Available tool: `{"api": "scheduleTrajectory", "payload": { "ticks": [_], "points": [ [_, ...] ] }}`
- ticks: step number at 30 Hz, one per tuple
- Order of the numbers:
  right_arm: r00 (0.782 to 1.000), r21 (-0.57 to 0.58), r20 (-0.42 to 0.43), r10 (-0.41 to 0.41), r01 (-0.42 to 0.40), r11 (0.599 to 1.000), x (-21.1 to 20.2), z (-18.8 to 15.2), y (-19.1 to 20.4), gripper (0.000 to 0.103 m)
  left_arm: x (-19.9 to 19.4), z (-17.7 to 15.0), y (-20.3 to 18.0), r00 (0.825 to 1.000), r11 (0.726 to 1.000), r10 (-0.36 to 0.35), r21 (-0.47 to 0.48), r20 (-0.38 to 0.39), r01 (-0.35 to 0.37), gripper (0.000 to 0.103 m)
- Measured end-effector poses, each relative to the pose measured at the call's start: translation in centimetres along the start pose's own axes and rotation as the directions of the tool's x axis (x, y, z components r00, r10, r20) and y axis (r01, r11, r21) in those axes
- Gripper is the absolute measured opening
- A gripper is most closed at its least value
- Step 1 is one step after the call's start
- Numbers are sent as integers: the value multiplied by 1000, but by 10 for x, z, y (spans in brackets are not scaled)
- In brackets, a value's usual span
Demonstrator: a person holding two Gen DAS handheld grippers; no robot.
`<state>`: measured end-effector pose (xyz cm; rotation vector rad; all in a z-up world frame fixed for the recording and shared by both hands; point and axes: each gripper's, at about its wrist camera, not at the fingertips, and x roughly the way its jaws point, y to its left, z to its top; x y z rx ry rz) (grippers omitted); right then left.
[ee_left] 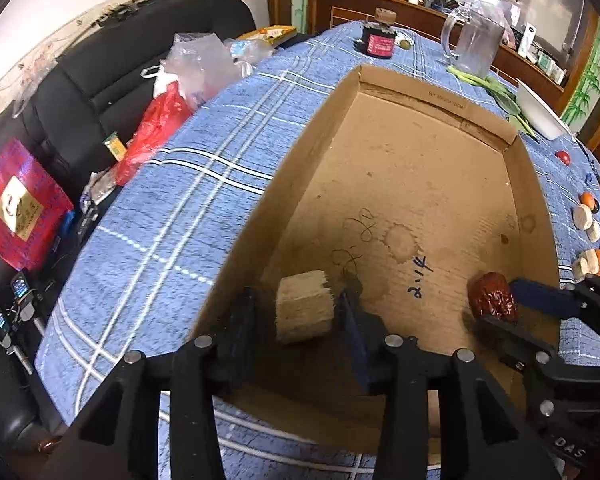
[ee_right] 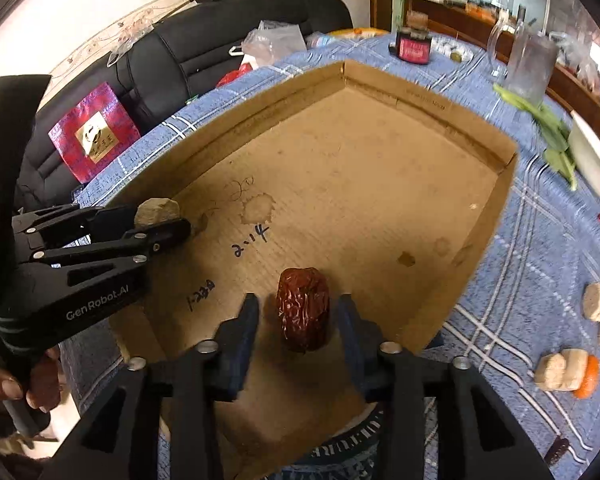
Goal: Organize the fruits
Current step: 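Carry the date and chunk over the cardboard tray and open both tools, then move both tools back over the fruit and grasp an orange with the right tool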
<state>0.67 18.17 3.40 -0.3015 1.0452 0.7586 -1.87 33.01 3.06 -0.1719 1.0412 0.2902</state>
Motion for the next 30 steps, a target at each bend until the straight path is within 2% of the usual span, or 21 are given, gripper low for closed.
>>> {"api": "scheduleTrajectory", "payload": {
  "ticks": [5,9,15,17,21,22,25,27,30],
  "points": [
    [999,-12,41,-28,29,1000,-22,-8,-1,49,-16,-5,5,1000,1000,12,-21,26,-11,43],
    [997,0,72,-34,34,999,-44,-21,-6,49,-30,-12,2,997,999,41,-26,60,-39,48],
    [991,38,109,-82,79,996,-77,-49,-26,53,-51,-21,-23,995,999,31,-15,97,-30,53],
    [986,63,124,-108,101,993,-89,-61,-38,58,-59,-24,-43,993,1000,16,10,120,-17,58],
    [977,114,146,-155,138,984,-111,-83,-61,60,-70,-28,-82,987,998,-23,67,156,12,67],
    [975,130,150,-166,147,981,-116,-88,-67,63,-73,-29,-94,985,996,-37,84,167,23,73],
    [962,185,165,-219,188,965,-133,-107,-88,75,-81,-34,-121,977,992,-73,117,199,50,81],
    [950,229,174,-260,218,949,-146,-122,-104,79,-84,-38,-142,972,987,-103,143,210,73,87],
    [934,296,176,-309,249,922,-163,-144,-126,86,-86,-47,-175,968,975,-146,193,204,106,87]
  ]
}}
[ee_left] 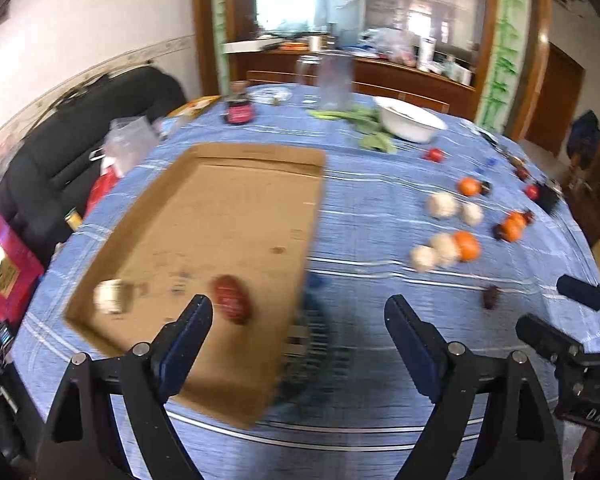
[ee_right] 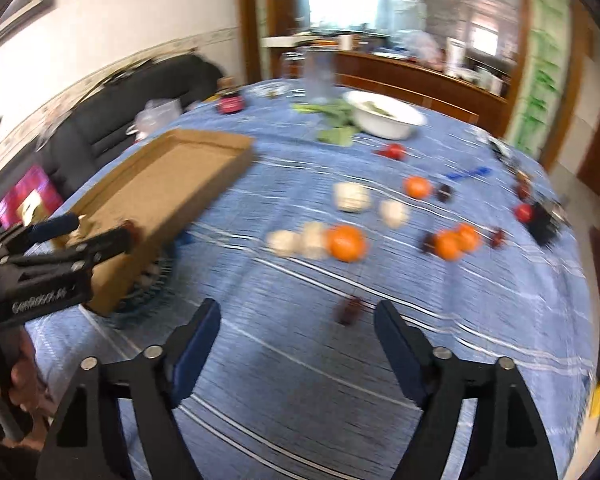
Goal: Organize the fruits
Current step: 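Move both tools back over the fruit and grasp an orange with the right tool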
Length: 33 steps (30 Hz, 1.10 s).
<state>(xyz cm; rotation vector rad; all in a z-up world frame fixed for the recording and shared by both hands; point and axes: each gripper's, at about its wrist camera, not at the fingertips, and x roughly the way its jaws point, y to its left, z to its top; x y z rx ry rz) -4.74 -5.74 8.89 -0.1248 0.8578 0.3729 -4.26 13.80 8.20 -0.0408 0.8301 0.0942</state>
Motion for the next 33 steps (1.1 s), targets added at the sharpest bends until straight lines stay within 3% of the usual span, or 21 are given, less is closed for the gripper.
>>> {"api": "scheduleTrajectory", "payload": {
  "ticks": [8,13,19,25,27,29,33],
  "points": [
    [996,166,-30,-78,82,983,-16,-30,-78,88,11,-9,-66,998,993,-59,104,-39,62,87],
    [994,170,-33,-103,107,980,-17,-38,-97,88,15,-12,-79,996,992,-56,114,-64,63,87],
    [996,182,-10,-93,94,979,-3,-13,-130,88,23,-15,-81,994,993,-46,104,-95,56,87],
    [1000,155,-2,-31,31,987,44,19,-144,88,31,-14,-76,991,995,-22,91,-130,34,87],
    [1000,148,-19,-6,9,989,64,26,-146,85,35,-13,-73,990,996,-21,80,-142,32,87],
    [998,160,-47,34,-26,987,82,30,-150,66,42,-11,-71,985,997,-25,64,-170,37,87],
    [994,176,-70,83,-70,982,105,36,-160,62,49,-6,-67,985,998,-13,63,-172,24,87]
  ]
}}
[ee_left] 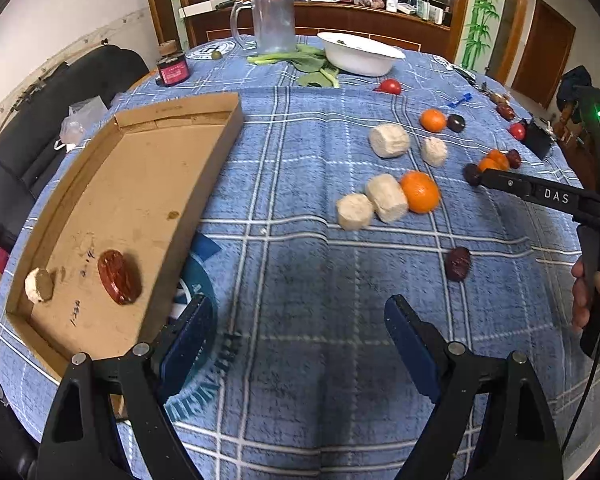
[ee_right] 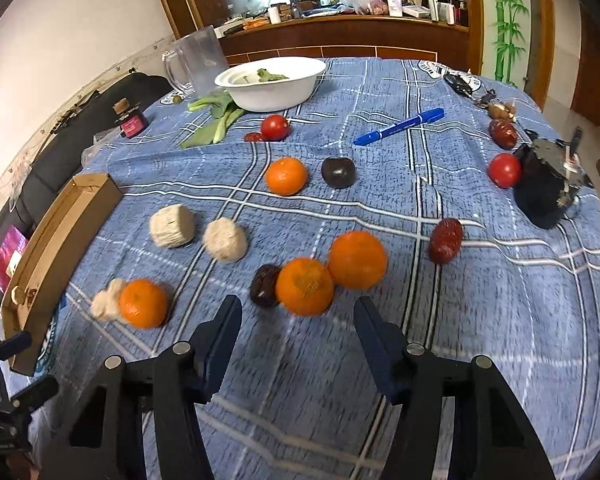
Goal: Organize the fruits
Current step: 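Move both tools back over the fruit and grasp an orange with the right tool, then lift the orange with the right tool while the left tool grasps a round pale bun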
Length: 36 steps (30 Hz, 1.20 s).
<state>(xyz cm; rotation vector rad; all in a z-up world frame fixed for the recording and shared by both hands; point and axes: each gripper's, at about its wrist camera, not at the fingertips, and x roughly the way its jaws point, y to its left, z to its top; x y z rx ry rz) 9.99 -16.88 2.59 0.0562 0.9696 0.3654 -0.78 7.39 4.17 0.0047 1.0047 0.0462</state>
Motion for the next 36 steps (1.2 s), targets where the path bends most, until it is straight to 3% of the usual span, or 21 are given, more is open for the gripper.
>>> {"api": "scheduleTrajectory", "payload": {
  "ticks": [2,4,7,9,24,29,30,33,36],
  "points": [
    [999,-2,-13,32,-32,999,7,4,-3,54,4,5,2,1000,1000,0,-9,-3,0,87],
    [998,-19,-18,63,-63,998,12,7,-2,54,9,9,3,1000,1000,-2,-14,-14,2,87],
    [998,-82,-23,62,-63,995,15,10,5,46,15,15,2,1000,1000,-6,-23,-25,5,87],
    [998,-83,-22,62,-64,995,10,9,4,30,19,20,-1,999,1000,-17,-11,-29,17,87],
    [996,33,-39,78,-77,996,-12,-17,-22,33,66,54,-20,999,996,-38,73,-36,40,86],
    [996,53,-43,80,-78,996,-10,-16,-24,33,69,55,-21,997,993,-73,93,-8,73,44],
    [996,54,-43,78,-76,996,-10,-16,-24,33,68,55,-22,997,991,-81,102,-4,81,32],
    [997,42,-48,68,-66,997,-8,-13,-21,34,67,56,-23,995,990,-97,102,-8,97,29],
    [997,22,-54,53,-52,998,-4,-9,-16,47,67,56,-17,991,989,-131,69,-14,132,29]
  ]
}}
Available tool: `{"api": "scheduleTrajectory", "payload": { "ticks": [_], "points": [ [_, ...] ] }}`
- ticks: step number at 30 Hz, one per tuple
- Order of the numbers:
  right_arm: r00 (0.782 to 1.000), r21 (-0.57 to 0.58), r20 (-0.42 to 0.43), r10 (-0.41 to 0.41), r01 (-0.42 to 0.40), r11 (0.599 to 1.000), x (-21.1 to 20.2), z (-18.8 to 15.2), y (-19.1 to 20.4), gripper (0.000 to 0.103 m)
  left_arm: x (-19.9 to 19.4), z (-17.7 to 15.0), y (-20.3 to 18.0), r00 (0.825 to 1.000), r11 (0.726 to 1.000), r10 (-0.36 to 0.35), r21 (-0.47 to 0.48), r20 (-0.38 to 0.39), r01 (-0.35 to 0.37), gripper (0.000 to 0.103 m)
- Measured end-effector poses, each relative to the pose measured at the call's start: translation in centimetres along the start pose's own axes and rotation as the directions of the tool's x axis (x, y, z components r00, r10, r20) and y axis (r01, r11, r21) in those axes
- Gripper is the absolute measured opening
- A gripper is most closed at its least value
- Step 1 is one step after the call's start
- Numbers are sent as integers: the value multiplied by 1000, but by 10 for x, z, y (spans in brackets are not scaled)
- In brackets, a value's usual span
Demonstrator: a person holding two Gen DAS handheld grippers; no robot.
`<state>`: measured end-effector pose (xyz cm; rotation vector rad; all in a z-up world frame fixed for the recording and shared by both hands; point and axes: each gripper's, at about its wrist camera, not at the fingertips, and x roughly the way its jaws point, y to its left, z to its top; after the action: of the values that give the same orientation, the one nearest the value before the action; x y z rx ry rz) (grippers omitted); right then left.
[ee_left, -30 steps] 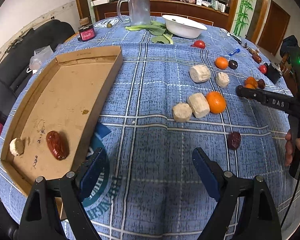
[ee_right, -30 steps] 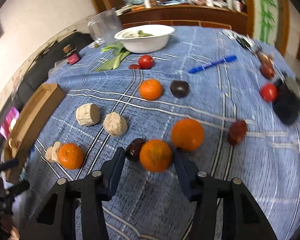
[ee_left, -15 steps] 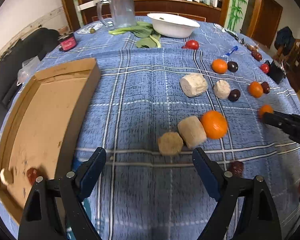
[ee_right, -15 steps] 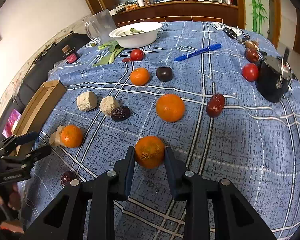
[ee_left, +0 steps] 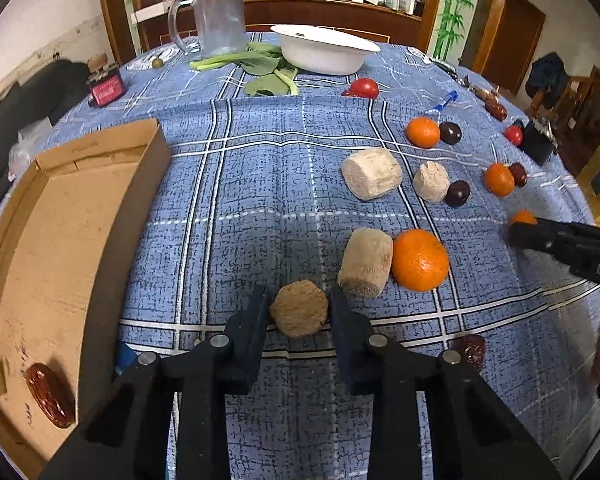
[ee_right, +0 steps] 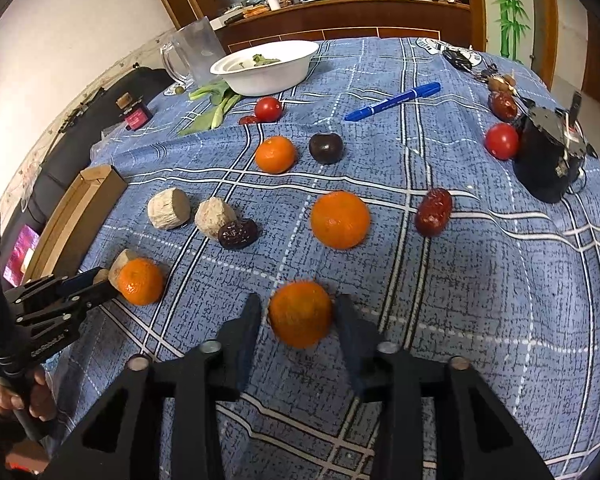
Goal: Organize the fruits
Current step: 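Lift the orange with the right tool while the left tool grasps a round pale bun, then carry the orange and bun into the cardboard tray and open both tools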
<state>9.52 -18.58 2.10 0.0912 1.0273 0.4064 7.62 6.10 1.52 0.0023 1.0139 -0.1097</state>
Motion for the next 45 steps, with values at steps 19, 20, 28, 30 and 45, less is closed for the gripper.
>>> {"api": "scheduleTrajectory", "payload": {
  "ticks": [19,20,28,30,45],
  "points": [
    [987,-32,53,-151,153,988,-27,-18,13,32,-21,-14,3,998,998,-65,-5,27,65,26],
    [986,-39,62,-157,160,986,-32,-21,16,32,-26,-18,0,997,997,-73,0,27,73,26],
    [975,-82,87,-204,211,974,-57,-49,44,32,-52,-42,-10,986,986,-165,3,23,165,26],
    [975,-83,80,-208,214,973,-58,-59,51,32,-58,-46,-10,985,985,-171,8,24,171,27],
    [976,-98,87,-201,209,973,-63,-68,105,33,-98,-56,32,985,990,-140,-14,102,142,27]
  ]
}}
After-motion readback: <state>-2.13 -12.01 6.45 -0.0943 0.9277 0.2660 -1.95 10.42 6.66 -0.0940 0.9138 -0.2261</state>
